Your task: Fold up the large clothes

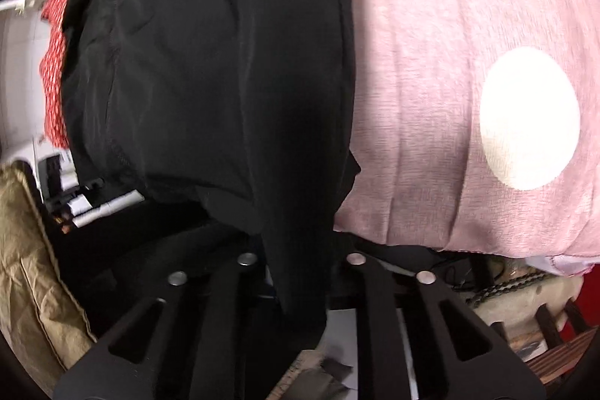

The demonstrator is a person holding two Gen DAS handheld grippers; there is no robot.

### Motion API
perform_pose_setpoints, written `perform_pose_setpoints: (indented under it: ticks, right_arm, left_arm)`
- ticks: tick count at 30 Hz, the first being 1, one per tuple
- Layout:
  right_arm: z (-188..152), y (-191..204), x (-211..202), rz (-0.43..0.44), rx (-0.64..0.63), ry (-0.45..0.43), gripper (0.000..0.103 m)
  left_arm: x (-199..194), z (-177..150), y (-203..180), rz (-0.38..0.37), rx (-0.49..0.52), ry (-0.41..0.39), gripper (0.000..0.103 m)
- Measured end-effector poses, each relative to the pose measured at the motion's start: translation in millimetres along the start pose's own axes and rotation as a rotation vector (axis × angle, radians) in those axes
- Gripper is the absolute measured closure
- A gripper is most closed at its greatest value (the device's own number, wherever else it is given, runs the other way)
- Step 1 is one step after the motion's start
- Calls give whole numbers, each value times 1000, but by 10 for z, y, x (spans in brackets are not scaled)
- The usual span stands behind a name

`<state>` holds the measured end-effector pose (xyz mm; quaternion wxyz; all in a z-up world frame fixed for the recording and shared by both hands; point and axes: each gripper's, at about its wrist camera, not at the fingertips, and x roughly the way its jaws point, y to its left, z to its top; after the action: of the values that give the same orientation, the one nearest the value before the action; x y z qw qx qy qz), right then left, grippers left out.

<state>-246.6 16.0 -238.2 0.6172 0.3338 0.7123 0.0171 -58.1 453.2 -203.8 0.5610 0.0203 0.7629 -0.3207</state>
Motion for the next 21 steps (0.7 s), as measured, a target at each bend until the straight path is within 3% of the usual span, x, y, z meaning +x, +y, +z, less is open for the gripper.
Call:
perform_pose_setpoints:
  ticks: [5, 10, 13, 15, 19, 21]
  right_arm:
    - [-177, 161, -107, 22, -61, 9, 95]
    - [-472, 115, 24, 60, -13, 63, 95]
    - [-430, 120, 107, 42, 31, 70, 95]
    - [-338, 195, 85, 25, 8, 59, 95]
    - [1, 343, -142, 48, -16, -40, 95]
    - [258, 430, -318, 69, -30, -103, 95]
  left_arm:
    - [-45, -107, -184, -25, 22, 21, 98]
    - [15, -248, -96, -46, -43, 72, 98]
    - [9, -165, -78, -46, -72, 54, 98]
    - [-99, -70, -154, -37, -44, 30, 98]
    - [-570, 394, -227, -73, -41, -155, 98]
    - [-739, 663, -295, -43, -11, -224, 98]
